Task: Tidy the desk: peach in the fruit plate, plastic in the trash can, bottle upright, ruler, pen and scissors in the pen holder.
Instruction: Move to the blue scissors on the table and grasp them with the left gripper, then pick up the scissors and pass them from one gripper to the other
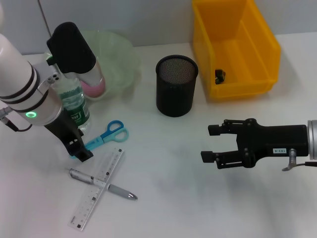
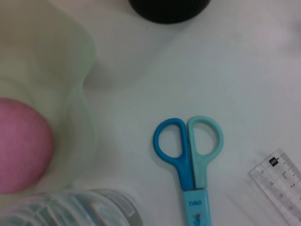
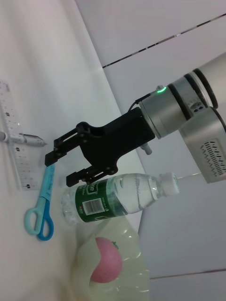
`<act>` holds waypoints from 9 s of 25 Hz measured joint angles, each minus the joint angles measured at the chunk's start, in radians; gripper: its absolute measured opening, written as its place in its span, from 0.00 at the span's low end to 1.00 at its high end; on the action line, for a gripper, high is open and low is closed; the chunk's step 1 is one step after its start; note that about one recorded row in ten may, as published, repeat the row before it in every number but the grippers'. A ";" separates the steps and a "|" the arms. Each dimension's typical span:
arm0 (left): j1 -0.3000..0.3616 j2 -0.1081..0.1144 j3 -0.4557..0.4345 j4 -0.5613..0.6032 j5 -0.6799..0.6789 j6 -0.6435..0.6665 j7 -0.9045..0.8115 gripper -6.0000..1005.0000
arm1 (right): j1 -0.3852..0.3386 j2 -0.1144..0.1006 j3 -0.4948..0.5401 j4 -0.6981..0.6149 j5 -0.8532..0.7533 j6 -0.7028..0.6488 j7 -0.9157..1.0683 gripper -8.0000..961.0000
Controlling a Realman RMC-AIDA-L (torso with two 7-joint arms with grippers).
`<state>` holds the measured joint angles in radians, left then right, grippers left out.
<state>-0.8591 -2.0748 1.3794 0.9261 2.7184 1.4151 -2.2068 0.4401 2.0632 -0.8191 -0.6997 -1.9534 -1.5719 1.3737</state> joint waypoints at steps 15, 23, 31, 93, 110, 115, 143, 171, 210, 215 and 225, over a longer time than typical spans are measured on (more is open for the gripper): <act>-0.031 0.001 0.023 -0.055 0.012 -0.021 -0.001 0.60 | 0.009 0.002 -0.002 0.017 -0.004 0.003 -0.008 0.85; -0.049 0.001 0.024 -0.121 0.029 -0.048 0.001 0.58 | 0.009 0.002 -0.002 0.019 -0.006 0.003 -0.010 0.85; -0.051 0.001 0.023 -0.121 0.030 -0.049 0.010 0.56 | 0.009 0.001 -0.002 0.019 -0.006 0.003 -0.010 0.85; -0.069 0.001 0.024 -0.172 0.047 -0.074 0.035 0.26 | 0.009 0.009 -0.002 0.025 -0.006 0.000 -0.010 0.85; -0.072 0.001 0.023 -0.181 0.045 -0.071 0.049 0.20 | 0.009 0.009 -0.002 0.025 -0.006 -0.001 -0.010 0.85; -0.073 0.001 0.023 -0.181 0.044 -0.067 0.049 0.19 | 0.009 0.009 -0.001 0.025 -0.005 0.000 -0.010 0.85; 0.023 0.007 -0.079 0.023 0.005 0.050 0.068 0.19 | 0.006 0.009 0.003 0.026 -0.005 0.003 -0.010 0.85; 0.214 0.009 -0.222 0.221 -0.521 0.164 0.324 0.19 | -0.016 0.004 0.030 0.026 0.002 0.008 -0.004 0.85; 0.357 -0.004 0.213 -0.253 -1.735 -0.320 1.156 0.19 | -0.047 -0.016 0.328 0.026 0.003 -0.157 -0.036 0.85; 0.368 -0.004 0.389 -0.311 -2.031 -0.351 1.348 0.19 | -0.049 -0.002 0.412 0.026 0.005 -0.191 -0.079 0.85; 0.386 -0.005 0.780 -0.320 -2.614 -0.483 1.725 0.19 | -0.051 0.004 0.433 0.107 0.116 -0.206 -0.177 0.85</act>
<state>-0.4727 -2.0801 2.1590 0.6056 0.1048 0.9324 -0.4817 0.3894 2.0667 -0.3856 -0.5931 -1.8371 -1.7780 1.1968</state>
